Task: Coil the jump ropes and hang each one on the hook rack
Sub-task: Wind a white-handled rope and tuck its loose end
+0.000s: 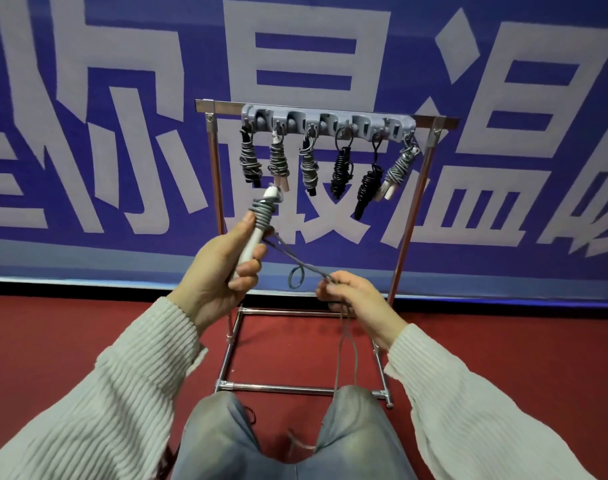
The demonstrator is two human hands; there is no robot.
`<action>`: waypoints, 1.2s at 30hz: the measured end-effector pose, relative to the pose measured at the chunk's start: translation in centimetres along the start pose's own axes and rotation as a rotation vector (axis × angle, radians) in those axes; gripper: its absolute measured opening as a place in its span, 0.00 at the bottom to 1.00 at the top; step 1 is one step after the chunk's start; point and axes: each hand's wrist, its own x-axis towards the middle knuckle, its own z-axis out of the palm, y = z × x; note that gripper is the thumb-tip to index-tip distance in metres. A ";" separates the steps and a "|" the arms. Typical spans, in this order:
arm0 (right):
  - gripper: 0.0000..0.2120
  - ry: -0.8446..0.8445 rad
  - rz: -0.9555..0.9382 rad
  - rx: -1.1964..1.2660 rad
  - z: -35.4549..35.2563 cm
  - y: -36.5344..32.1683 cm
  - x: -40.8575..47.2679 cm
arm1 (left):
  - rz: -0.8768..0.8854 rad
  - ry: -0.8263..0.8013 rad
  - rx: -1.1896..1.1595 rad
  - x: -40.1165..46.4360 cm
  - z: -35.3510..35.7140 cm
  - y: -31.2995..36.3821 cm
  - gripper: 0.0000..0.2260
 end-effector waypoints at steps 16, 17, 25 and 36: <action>0.15 -0.056 -0.318 0.364 6.0 -2.2 -1.3 | -0.048 -0.100 -0.018 0.2 1.9 0.9 0.14; 0.12 -0.058 -0.303 0.374 6.1 -2.4 -1.3 | -0.046 -0.095 -0.014 0.3 1.9 0.9 0.14; 0.04 0.075 -0.217 0.489 5.4 -4.3 -1.0 | -0.022 -0.041 -0.041 0.4 1.6 2.0 0.13; 0.06 0.232 -0.032 0.888 3.1 -5.8 0.0 | -0.061 -0.020 -0.068 0.8 1.5 0.8 0.18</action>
